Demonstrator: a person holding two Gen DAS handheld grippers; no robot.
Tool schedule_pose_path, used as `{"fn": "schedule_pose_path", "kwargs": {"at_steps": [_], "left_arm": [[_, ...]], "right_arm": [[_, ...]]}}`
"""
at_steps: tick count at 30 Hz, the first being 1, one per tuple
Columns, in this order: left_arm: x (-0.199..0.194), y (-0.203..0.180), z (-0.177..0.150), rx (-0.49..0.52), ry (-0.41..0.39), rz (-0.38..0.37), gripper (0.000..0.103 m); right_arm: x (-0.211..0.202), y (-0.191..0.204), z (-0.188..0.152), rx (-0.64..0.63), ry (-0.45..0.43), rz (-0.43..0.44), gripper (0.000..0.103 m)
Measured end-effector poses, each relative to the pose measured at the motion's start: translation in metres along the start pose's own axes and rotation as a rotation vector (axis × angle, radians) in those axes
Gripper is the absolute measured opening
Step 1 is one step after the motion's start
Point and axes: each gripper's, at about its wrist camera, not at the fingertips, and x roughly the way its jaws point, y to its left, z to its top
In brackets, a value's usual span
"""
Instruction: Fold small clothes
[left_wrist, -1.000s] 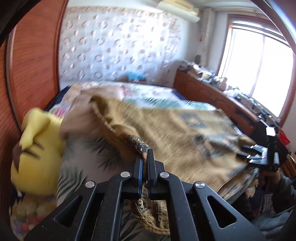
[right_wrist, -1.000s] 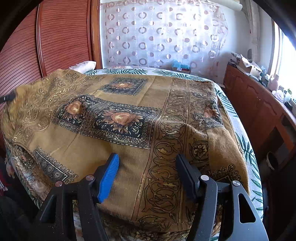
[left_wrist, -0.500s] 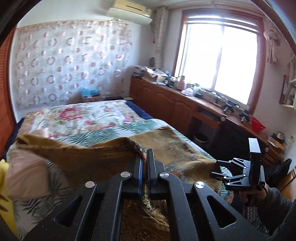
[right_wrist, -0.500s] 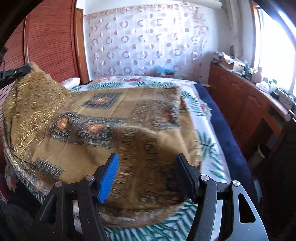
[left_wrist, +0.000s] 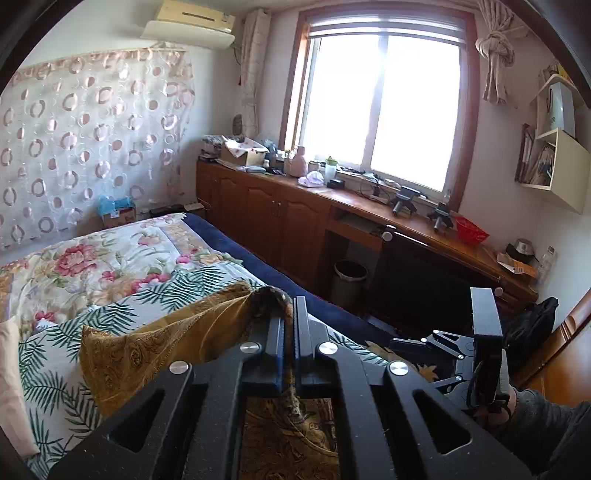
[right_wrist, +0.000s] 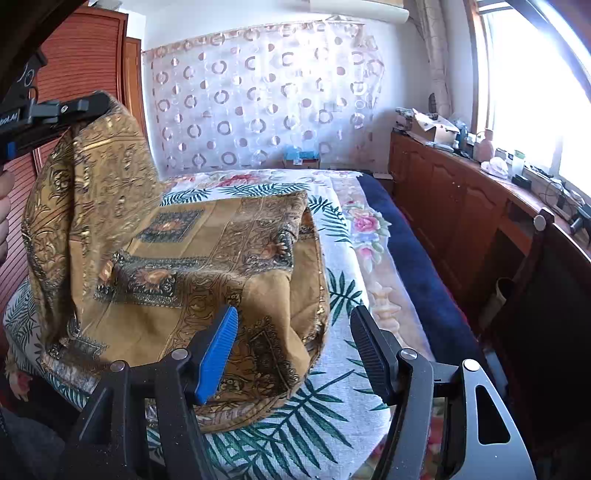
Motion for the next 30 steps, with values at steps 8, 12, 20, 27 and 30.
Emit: {"fn": "schedule_pose_path", "kwargs": {"at_steps": [8,12,20,27,30], "left_arm": [[0.008,0.016,-0.028,0.007,0.089,0.063,0.063],[-0.011,0.033,-0.043,-0.029,0.071,0.134,0.07],[-0.044,0.079,-0.088,-0.115,0.081,0.255,0.07],[-0.055,0.104,-0.118,-0.16,0.099,0.321,0.07],[-0.057,0.11,-0.124,-0.178,0.098,0.329,0.07]], "right_arm": [[0.005,0.003,0.0,-0.002,0.006,-0.004,0.066],[0.006,0.006,0.005,-0.015,0.001,0.009,0.066],[0.039,0.031,0.023,-0.128,0.036,0.048,0.066],[0.083,0.051,0.039,-0.257,0.131,0.062,0.066],[0.096,0.053,0.045,-0.296,0.161,0.053,0.055]]}}
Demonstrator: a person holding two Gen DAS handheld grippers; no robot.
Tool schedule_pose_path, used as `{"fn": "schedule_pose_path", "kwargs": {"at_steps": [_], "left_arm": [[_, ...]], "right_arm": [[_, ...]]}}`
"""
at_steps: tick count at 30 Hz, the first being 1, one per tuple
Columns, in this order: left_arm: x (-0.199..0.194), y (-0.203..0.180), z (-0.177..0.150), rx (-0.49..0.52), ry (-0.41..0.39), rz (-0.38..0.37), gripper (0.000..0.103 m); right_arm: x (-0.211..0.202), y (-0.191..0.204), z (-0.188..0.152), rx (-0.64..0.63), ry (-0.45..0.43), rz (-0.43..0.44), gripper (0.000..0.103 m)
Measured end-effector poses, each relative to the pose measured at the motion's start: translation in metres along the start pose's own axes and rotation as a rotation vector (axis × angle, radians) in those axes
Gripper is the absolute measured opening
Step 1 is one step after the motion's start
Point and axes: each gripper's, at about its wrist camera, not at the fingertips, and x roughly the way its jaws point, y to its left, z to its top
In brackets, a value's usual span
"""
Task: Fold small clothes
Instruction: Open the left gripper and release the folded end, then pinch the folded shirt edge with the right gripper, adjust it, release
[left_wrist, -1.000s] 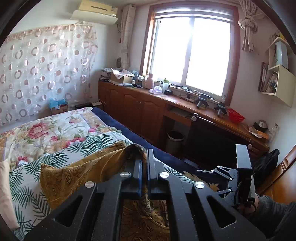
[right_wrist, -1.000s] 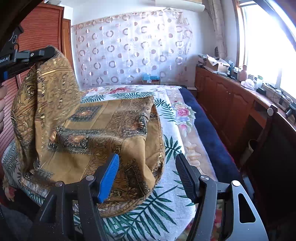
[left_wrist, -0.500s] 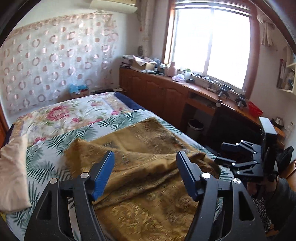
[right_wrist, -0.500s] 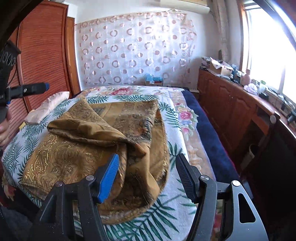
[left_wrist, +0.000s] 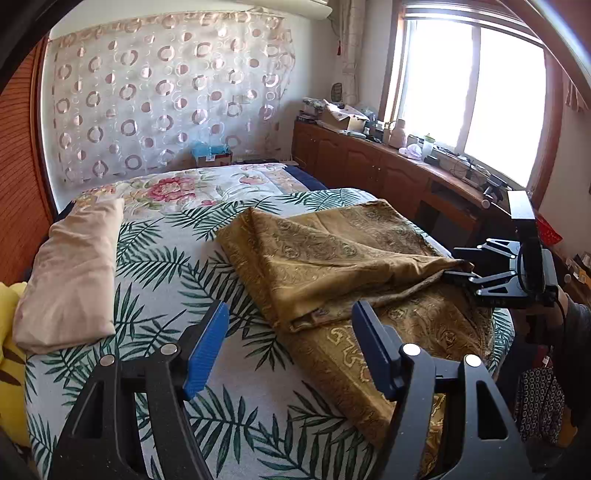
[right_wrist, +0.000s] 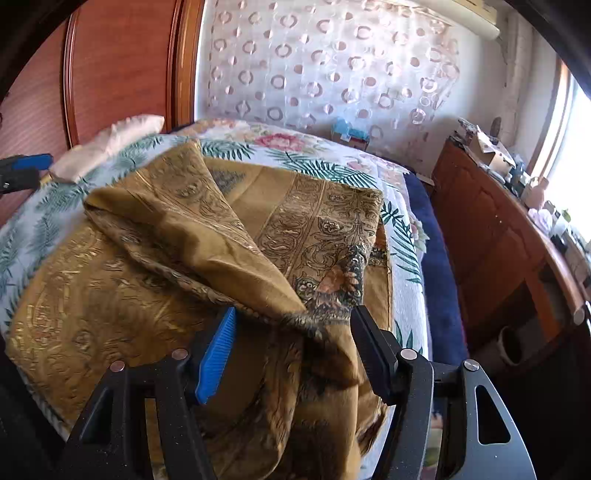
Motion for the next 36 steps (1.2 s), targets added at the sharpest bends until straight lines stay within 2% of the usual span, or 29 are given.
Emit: {"fn": "schedule_pose_path", "kwargs": {"at_steps": [2,3,4,5,7,11,17,21,26,33,36], "left_arm": [[0.001,0.003,-0.003,-0.009,0.0,0.002,0.07],[0.001,0.005,-0.005,-0.013,0.0,0.003,0.07],[0.0,0.006,-0.007,-0.017,0.001,0.005,0.07],[0.001,0.007,-0.008,-0.021,0.001,0.006,0.07],[0.001,0.01,-0.01,-0.027,0.0,0.008,0.07],[0.0,0.011,-0.012,-0.035,-0.004,0.006,0.07],[-0.005,0.009,-0.013,-0.034,-0.022,0.001,0.07],[-0.008,0.007,-0.012,-0.033,-0.034,0.001,0.07],[-0.011,0.005,-0.011,-0.028,-0.046,0.014,0.07],[-0.012,0.004,-0.011,-0.027,-0.05,0.02,0.07],[-0.012,0.004,-0.01,-0.026,-0.052,0.024,0.07]], "right_arm": [[0.004,0.001,0.002,-0.017,0.015,0.035,0.036],[0.003,0.001,0.003,-0.026,0.017,0.046,0.03],[0.001,0.0,0.002,-0.031,0.016,0.05,0.016],[0.0,-0.001,0.002,-0.031,0.017,0.057,0.009],[-0.009,-0.006,0.0,-0.012,-0.004,0.08,0.006],[-0.035,-0.015,-0.001,0.03,-0.077,0.114,0.005],[-0.072,-0.02,-0.007,0.053,-0.136,0.093,0.005],[-0.073,-0.027,-0.022,0.07,-0.104,0.042,0.005],[-0.052,-0.027,-0.035,0.101,-0.017,0.03,0.005],[-0.059,-0.029,-0.032,0.123,-0.027,0.032,0.005],[-0.063,-0.028,-0.03,0.115,-0.033,0.022,0.011]]}}
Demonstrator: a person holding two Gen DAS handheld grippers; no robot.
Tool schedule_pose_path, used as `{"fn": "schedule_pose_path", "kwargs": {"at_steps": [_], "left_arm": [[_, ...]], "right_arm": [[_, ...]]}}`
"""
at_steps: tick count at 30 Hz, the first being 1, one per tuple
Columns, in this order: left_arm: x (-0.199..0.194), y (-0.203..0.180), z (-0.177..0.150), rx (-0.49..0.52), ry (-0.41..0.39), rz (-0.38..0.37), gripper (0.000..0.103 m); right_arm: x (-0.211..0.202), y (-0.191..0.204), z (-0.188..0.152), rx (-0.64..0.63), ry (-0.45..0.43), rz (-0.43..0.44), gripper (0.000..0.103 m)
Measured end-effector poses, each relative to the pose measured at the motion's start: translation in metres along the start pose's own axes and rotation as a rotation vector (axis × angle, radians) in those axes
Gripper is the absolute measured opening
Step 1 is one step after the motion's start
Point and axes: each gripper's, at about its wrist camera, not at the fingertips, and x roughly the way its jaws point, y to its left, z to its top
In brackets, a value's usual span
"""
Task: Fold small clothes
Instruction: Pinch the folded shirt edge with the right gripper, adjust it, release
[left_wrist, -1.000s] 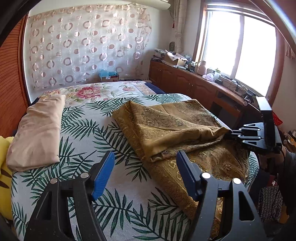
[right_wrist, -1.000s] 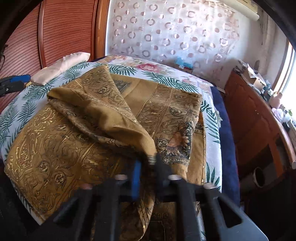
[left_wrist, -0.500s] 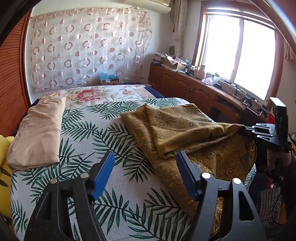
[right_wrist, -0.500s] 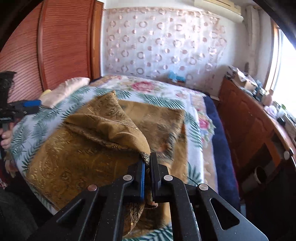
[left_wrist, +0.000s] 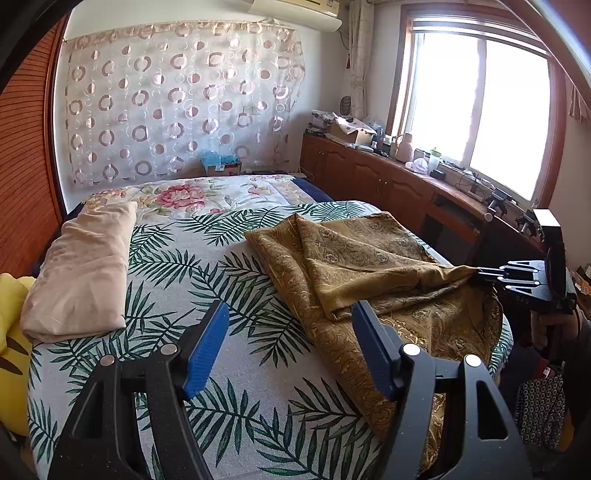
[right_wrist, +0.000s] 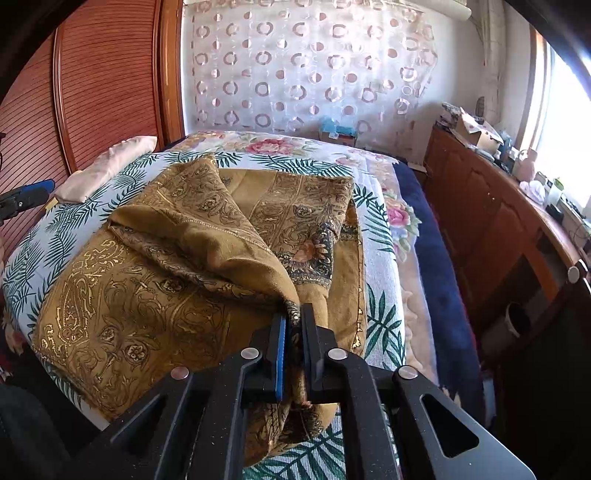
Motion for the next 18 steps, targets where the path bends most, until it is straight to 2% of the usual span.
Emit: {"fn": "schedule_pose_path", "kwargs": {"at_steps": [3,5,6,11,14,18], "left_arm": [[0.0,0.0,0.0,-0.001,-0.001,0.0,0.07],[-0.001,0.0,0.0,-0.002,-0.003,0.0,0.07],[-0.001,0.0,0.001,-0.004,-0.004,0.0,0.07],[-0.001,0.0,0.001,-0.003,-0.004,0.0,0.07],[-0.003,-0.001,0.001,-0.002,-0.008,0.005,0.07],[-0.005,-0.002,0.001,-0.003,-0.009,0.005,0.07]], "right_arm": [[-0.005,0.0,0.0,0.0,-0.018,-0.005,0.017],[-0.009,0.001,0.002,0.003,-0.03,-0.004,0.044],[-0.01,0.001,0.004,0.004,-0.038,-0.001,0.047],[-0.01,0.017,0.018,-0.037,-0.073,0.033,0.054],[0.001,0.034,0.029,-0.071,-0.079,0.069,0.059],[0.025,0.063,0.043,-0.13,-0.059,0.144,0.061]]}}
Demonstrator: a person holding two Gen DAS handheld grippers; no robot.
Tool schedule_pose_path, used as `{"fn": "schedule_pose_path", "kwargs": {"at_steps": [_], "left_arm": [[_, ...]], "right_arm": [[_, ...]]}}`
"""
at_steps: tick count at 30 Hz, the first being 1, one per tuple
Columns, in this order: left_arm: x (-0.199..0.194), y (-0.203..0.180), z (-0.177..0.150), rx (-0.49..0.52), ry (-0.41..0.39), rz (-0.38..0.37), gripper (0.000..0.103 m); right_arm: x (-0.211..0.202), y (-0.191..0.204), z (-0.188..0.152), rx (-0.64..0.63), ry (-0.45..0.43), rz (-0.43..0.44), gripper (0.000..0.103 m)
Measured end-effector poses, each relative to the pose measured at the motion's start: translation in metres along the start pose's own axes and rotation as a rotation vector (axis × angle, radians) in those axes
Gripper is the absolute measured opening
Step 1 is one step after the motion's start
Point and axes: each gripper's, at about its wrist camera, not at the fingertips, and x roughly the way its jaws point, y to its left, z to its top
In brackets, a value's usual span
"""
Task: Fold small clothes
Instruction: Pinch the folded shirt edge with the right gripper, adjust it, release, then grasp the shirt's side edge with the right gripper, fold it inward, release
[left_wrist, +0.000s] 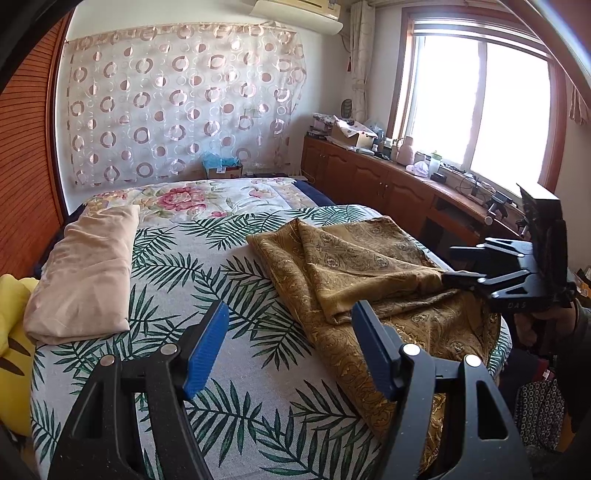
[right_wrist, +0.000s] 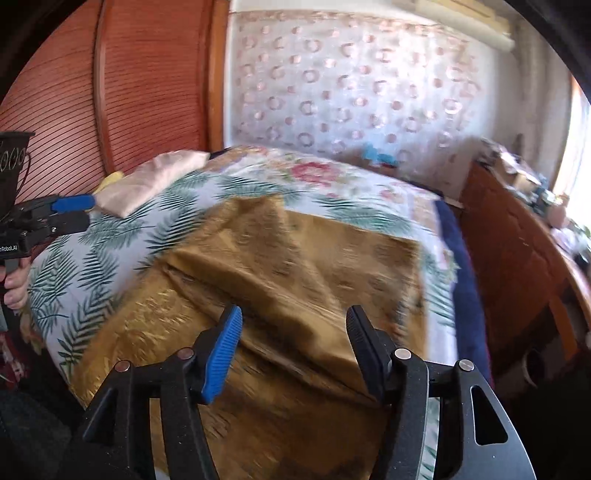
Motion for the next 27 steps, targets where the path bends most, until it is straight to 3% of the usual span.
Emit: {"fn": "schedule_pose_path", "kwargs": {"at_steps": [7,11,15,20,27], "left_arm": [[-0.001,0.0,-0.001,-0.006,0.011,-0.002,0.07],[0.0,0.001,-0.004,-0.012,0.014,-0.004,0.07],[0.001,0.002,-0.006,-0.021,0.016,-0.007,0.07],[0.003,0.003,-0.009,-0.025,0.02,-0.01,0.07],[0.003,0.004,-0.01,-0.028,0.023,-0.011,0.07]], "right_arm": [[0.064,0.037,0.02,-0.11,0.098,0.119,0.062],[0.092,0.053,0.023,-0.181,0.153,0.134,0.062],[0.106,0.06,0.027,-0.231,0.166,0.11,0.062],[0.113,0.062,0.033,-0.251,0.135,0.013,0.062],[0.127,0.064,0.034,-0.241,0.141,0.023,0.062]]}}
